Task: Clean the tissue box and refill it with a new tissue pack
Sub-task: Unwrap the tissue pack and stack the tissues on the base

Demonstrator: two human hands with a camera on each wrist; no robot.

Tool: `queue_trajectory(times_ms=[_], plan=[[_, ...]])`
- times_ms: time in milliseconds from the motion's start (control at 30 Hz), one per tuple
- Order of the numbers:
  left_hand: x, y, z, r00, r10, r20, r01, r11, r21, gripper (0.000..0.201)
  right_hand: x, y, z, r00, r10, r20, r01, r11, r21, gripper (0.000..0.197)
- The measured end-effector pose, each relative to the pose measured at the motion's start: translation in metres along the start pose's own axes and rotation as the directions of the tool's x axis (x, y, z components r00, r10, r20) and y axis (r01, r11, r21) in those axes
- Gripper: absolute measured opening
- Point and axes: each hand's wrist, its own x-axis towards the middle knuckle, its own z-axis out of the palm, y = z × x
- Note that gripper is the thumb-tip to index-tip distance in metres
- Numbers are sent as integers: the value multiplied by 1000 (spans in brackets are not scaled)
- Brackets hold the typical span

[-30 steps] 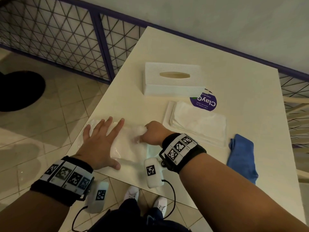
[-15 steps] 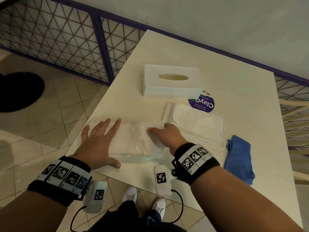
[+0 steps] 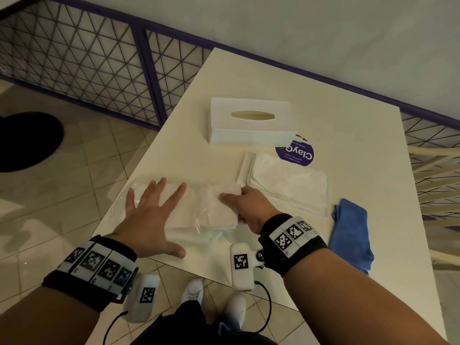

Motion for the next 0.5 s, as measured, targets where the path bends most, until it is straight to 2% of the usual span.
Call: queue_trajectory(times_ms=[100,200,367,500], plan=[[0,14,0,977,154,-145,-166,983,-77,112,3,-3,0,993,-91,-80,90,996,-7,32],[4,33,3,945,247,-215,-282,948,-149,89,3,-2,0,990,-123,-73,121,992,-34,31],[17,59,16,963,177,-205,-190,981,-45,86,5,4,3,990,-129,-65,124,990,-68,44],[23,65,15,975,150,-165,-168,981,-98,75,9,9,2,987,-131,-89,120,986,-118,41]])
